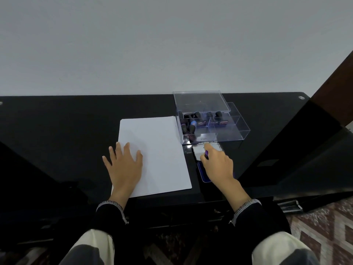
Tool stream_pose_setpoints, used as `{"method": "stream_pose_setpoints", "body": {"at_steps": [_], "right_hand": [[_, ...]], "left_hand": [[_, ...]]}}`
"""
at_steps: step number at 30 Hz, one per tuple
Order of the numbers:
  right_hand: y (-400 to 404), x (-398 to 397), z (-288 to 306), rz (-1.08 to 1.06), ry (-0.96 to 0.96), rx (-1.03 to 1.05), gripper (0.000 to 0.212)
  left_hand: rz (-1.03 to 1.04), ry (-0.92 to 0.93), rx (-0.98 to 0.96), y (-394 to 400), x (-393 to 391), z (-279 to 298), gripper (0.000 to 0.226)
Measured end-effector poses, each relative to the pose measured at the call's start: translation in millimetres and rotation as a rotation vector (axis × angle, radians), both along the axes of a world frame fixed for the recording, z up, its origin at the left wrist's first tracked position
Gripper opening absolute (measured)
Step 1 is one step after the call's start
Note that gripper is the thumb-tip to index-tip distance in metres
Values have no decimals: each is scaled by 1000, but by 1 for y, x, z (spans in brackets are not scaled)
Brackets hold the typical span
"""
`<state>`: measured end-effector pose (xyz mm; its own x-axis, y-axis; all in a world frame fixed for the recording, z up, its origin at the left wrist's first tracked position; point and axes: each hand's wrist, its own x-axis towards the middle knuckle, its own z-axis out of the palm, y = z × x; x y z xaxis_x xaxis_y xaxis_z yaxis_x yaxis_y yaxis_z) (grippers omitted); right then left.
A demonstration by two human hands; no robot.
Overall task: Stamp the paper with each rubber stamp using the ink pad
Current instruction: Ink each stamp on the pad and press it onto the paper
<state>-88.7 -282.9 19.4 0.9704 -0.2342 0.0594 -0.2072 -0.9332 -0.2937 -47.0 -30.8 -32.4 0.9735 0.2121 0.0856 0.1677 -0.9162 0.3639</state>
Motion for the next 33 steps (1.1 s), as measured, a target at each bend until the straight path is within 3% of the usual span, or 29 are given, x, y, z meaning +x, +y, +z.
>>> {"method": "stream_pose_setpoints", "body": {"at_steps": [6,10,12,16,20,24,29,33], "right_hand": [[1,-7,-4,-19,-46,13,12],[1,-11,-6,-28,-66,21,13],[1,-11,-6,-27,-66,28,12],[-1,-8,-5,-10,-75,39,11],[1,-12,-7,-20,-87,26,14],[-1,-15,-10,-30,-96,16,15],[-3,1,2,30,-12,46,14],[-2,-5,-3,4,-48,53,13]], "left_hand": [[1,-29,-30,0,0,1,50],[-133,-350,44,-6,-3,6,15],[-265,-400,-59,-15,-8,13,7],[-476,-199,-466,-37,-17,21,18],[-449,-170,-639,-42,-21,13,40],[-369,-161,-800,-45,-23,13,49],[-426,-147,-665,-45,-23,11,50],[-598,-192,-387,-46,-23,9,40]]}}
